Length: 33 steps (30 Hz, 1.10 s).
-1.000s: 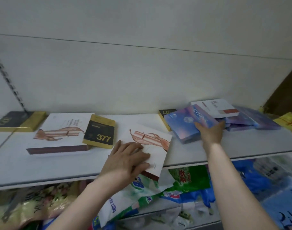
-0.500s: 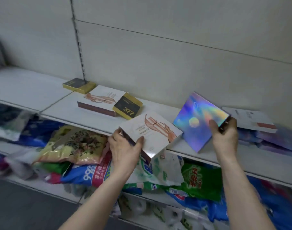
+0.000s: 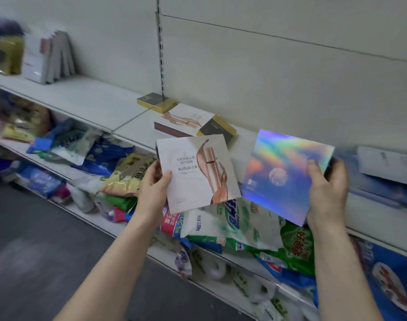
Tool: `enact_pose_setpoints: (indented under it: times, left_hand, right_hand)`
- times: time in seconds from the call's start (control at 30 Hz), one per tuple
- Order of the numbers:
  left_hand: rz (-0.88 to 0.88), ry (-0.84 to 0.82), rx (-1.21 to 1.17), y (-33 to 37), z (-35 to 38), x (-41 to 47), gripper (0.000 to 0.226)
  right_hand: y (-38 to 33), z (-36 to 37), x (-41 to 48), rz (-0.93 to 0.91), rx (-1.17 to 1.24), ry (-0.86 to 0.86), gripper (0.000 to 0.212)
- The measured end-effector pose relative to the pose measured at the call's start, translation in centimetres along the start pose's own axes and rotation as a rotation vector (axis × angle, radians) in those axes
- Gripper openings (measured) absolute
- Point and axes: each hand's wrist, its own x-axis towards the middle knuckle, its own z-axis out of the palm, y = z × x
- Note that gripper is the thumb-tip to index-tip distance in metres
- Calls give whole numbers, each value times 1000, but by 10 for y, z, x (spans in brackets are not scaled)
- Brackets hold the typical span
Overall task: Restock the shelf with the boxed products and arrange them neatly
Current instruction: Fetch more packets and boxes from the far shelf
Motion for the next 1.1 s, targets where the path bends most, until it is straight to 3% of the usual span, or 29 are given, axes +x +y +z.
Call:
enact_pose_setpoints:
  times: [0.43,0.77,1.1]
  left_hand:
    - [198,248,168,80,-216,56,39]
    - [264,400,277,159,-390,113,35]
    - [301,559,232,225,-501,208,30]
  right_hand:
    - [-12,225,-123,172,-9,-432,12]
    - [-39,411,-205,135,-9,-560,33]
    - [-68,597,-208,48,21,-683,31]
